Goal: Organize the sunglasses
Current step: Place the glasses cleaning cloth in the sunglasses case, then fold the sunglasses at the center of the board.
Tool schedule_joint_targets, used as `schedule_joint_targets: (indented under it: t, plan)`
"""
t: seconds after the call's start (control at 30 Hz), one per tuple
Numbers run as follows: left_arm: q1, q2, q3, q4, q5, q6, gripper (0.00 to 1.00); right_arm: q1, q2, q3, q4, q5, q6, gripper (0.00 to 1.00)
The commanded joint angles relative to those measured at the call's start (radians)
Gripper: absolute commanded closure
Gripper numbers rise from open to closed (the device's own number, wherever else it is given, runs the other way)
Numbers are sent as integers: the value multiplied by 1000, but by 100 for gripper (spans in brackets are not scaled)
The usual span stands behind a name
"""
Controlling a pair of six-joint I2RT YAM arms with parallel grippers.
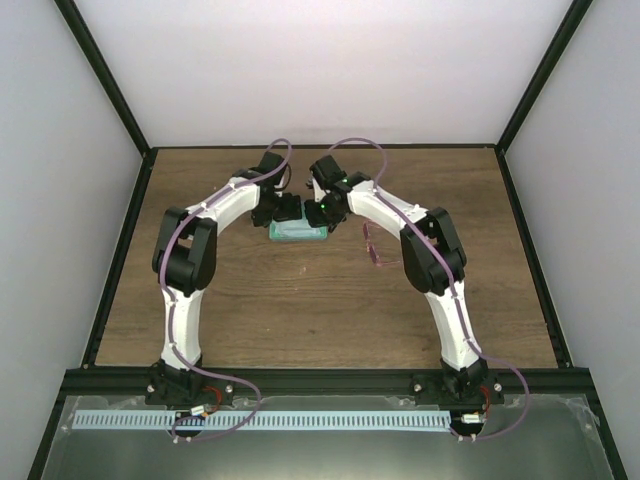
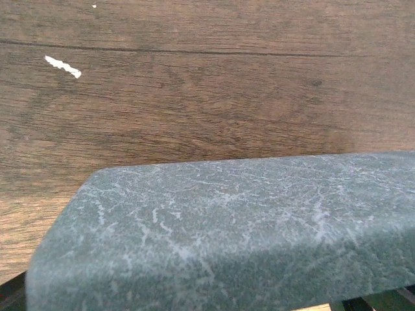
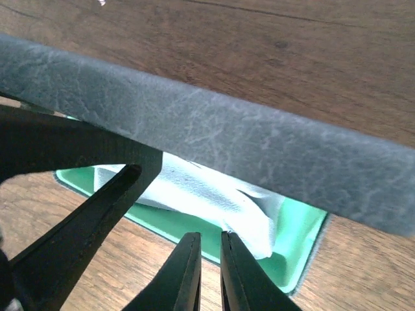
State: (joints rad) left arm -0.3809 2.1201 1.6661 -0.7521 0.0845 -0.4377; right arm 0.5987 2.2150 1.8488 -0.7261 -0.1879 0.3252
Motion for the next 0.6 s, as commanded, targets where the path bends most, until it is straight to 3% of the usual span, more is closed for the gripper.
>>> schedule_joint_targets:
  t: [0.0, 0.23, 0.33, 0.57]
  plan:
    - [2, -35, -10, 5, 5, 9, 12, -4, 4, -5, 38, -69, 38, 89]
    - [2, -35, -11, -1, 31, 13, 54, -3, 47, -4, 38, -40, 57, 90]
    - [2, -37, -12, -4, 35, 13, 61, -5, 63, -5, 26, -22, 57, 90]
    - [2, -35, -30, 8, 69, 12, 65, -5, 74, -19, 16, -14, 55, 89]
